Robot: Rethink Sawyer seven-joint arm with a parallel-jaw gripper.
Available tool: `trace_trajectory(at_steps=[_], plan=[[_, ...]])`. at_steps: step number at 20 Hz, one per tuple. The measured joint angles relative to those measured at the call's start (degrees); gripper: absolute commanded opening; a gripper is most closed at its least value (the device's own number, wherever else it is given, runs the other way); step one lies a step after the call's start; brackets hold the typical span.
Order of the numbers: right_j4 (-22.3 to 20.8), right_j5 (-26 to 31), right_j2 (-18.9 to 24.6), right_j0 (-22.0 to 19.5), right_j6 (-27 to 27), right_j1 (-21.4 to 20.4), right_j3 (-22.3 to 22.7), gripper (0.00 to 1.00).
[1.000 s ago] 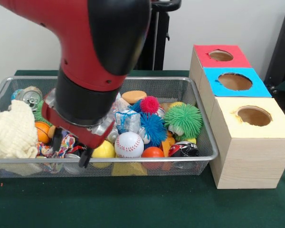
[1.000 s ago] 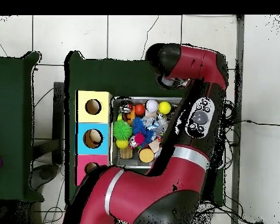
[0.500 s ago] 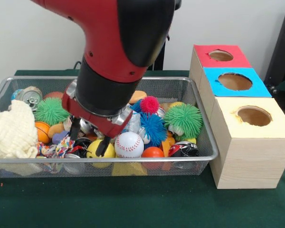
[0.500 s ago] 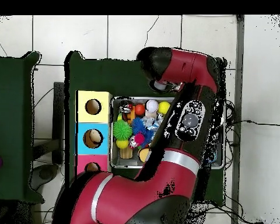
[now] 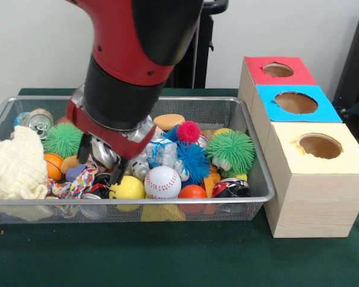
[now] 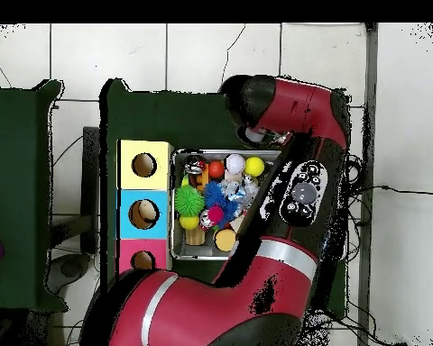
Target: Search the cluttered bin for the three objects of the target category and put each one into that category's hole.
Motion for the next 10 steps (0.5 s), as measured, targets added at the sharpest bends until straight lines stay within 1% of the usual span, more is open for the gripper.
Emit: trace_trajectory(at_steps=[8, 10], plan=[[0.00, -4.49, 0.00, -1.10, 0.00, -1.19, 2.85, 1.00], [-0.01, -7.01, 0.00, -1.14, 0.00, -1.16, 3.88, 1.00]])
